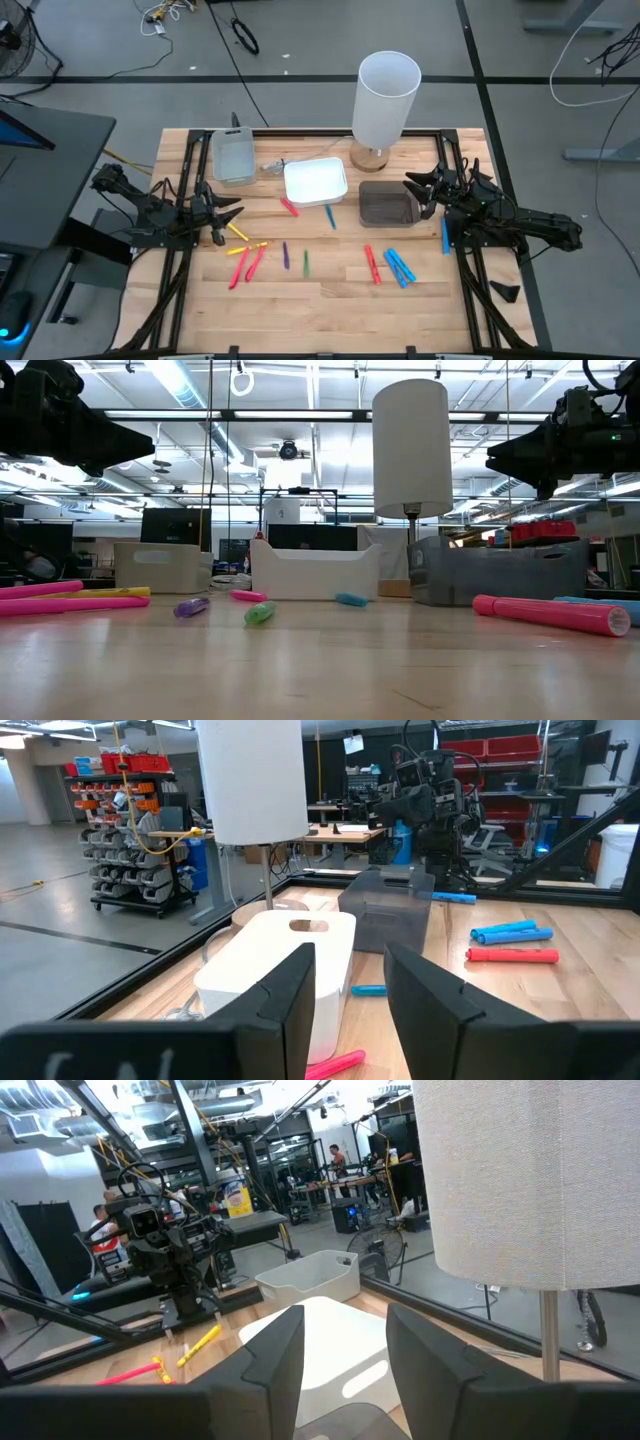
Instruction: Pick & Place Markers
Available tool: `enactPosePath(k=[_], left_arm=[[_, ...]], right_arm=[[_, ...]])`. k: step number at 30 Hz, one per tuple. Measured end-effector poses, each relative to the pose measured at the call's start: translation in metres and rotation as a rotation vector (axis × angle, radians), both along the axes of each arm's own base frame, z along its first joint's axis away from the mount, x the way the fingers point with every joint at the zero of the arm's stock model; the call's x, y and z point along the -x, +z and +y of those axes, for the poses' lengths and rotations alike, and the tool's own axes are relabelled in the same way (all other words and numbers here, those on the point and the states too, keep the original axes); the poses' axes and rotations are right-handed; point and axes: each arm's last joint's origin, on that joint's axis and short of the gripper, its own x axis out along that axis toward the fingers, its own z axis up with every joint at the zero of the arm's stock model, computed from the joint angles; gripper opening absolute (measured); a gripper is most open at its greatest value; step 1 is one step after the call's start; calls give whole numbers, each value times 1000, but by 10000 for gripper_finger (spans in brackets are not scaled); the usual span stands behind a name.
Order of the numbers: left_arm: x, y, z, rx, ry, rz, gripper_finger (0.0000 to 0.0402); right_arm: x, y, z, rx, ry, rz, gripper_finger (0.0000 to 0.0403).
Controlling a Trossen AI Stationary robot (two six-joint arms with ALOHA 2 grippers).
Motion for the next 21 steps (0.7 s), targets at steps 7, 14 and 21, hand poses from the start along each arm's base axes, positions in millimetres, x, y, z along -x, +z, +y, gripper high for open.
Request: enactPosePath(k=[7,14,21], left_arm=[[0,0,0,0,1,0,128],[0,0,0,0,0,0,128],[0,0,0,0,0,-1,128]], right_arm=[[0,0,0,0,0,0,143],[0,0,0,1,-1,-3,143],[0,1,0,2,-2,-8,143]])
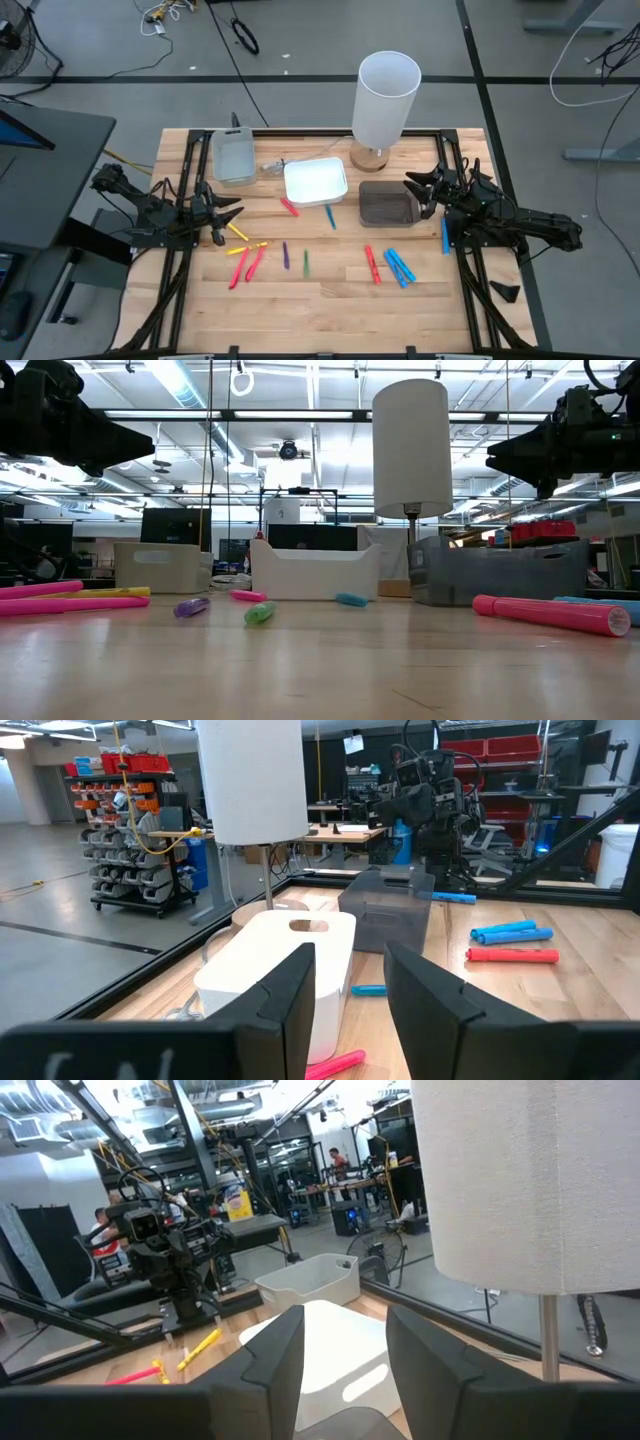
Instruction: Pick & Place Markers
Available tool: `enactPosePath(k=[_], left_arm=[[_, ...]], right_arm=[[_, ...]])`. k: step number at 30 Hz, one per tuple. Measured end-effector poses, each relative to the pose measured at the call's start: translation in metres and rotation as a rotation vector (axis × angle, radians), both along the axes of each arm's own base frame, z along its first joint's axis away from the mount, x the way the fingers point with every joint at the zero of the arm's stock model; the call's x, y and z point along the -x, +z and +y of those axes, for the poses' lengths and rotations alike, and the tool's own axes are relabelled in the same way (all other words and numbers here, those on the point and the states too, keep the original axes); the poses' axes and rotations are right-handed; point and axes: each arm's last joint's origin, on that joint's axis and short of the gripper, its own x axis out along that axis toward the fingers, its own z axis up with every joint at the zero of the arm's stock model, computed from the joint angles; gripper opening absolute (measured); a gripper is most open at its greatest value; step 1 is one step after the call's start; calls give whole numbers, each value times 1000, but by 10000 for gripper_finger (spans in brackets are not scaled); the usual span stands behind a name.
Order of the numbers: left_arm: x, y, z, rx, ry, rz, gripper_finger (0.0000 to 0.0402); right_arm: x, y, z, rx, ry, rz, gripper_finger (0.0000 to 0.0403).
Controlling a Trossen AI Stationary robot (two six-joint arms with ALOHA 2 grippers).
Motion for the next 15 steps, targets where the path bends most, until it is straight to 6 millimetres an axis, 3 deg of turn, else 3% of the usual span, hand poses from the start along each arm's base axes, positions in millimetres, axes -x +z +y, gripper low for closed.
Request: enactPosePath(k=[11,15], left_arm=[[0,0,0,0,1,0,128],[0,0,0,0,0,0,128]], right_arm=[[0,1,1,-36,16,-8,143],[3,14,1,13,2,66,143]])
